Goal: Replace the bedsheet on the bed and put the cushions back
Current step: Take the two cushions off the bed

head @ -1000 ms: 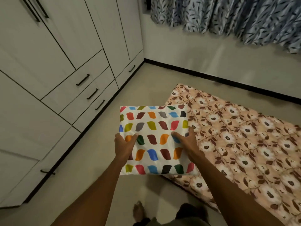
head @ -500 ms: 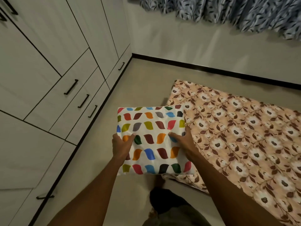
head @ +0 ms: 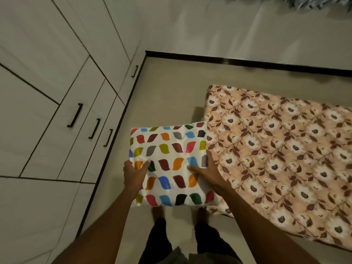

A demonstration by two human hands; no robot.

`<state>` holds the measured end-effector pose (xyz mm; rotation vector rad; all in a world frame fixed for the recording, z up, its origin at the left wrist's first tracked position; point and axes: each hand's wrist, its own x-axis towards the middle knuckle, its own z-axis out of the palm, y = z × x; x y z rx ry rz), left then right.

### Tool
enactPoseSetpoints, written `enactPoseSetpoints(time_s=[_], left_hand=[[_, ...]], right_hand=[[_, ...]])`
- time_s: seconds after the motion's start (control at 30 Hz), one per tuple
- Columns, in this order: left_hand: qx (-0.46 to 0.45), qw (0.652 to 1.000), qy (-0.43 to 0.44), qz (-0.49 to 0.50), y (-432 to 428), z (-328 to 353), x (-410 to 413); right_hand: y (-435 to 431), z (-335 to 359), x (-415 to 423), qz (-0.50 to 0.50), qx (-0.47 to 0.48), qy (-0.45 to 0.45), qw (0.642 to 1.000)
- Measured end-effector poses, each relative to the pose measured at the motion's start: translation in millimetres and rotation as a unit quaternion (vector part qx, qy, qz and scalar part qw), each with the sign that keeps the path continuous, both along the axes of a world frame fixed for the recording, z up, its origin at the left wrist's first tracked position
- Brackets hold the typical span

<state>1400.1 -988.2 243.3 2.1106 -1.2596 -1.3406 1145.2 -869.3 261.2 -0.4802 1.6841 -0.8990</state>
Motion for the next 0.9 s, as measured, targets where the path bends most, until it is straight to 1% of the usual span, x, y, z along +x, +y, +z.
enactPoseSetpoints(time_s=[0.1, 0.17, 0.23, 0.3, 0.33, 0.4, 0.5, 0.57, 0.63, 0.8, 0.9], left_hand=[[0.022, 0.999, -0.022, -0.033, -34.2, -32.8, 13.3], [0.028, 0.997, -0.038, -0.061, -56.1, -64.2, 23.6], [0.056, 0.991, -0.067, -0.099, -79.8, -104.6, 32.3], [0.072, 0.986, -0.067, -0.131, -97.3, -136.9, 36.9], [0.076, 0.985, -0.066, -0.144, -99.6, -137.3, 31.7], [0.112, 0.98, -0.019, -0.161, -103.2, -148.9, 19.6], [0.175, 0.966, 0.024, -0.186, -109.7, -204.4, -0.8], [0.216, 0.952, 0.034, -0.213, -117.1, -266.6, -12.5], [0.244, 0.94, 0.032, -0.236, -122.7, -314.1, -27.7], [0.272, 0.921, 0.074, -0.267, -119.6, -414.7, -69.0], [0.291, 0.906, 0.078, -0.297, -112.9, -449.9, -87.8]], right_hand=[[-25.5, -27.1, 26.4, -0.031, 0.007, 0.019, 0.999], [-43.3, -35.7, 46.6, -0.074, 0.003, 0.045, 0.996], [-61.1, -57.8, 63.9, -0.104, 0.007, 0.061, 0.993], [-80.7, -87.7, 80.9, -0.12, 0.027, 0.083, 0.989], [-87.2, -98.1, 87.4, -0.128, 0.03, 0.098, 0.986], [-100.8, -129.4, 97.7, -0.133, 0.029, 0.125, 0.983], [-119.6, -186.5, 102.0, -0.121, 0.051, 0.128, 0.983], [-131.6, -245.1, 101.5, -0.104, 0.059, 0.139, 0.983], [-140.4, -291.1, 97.5, -0.094, 0.058, 0.165, 0.98], [-144.2, -413.9, 84.4, -0.121, 0.074, 0.234, 0.962], [-137.5, -452.5, 74.7, -0.132, 0.08, 0.248, 0.956]])
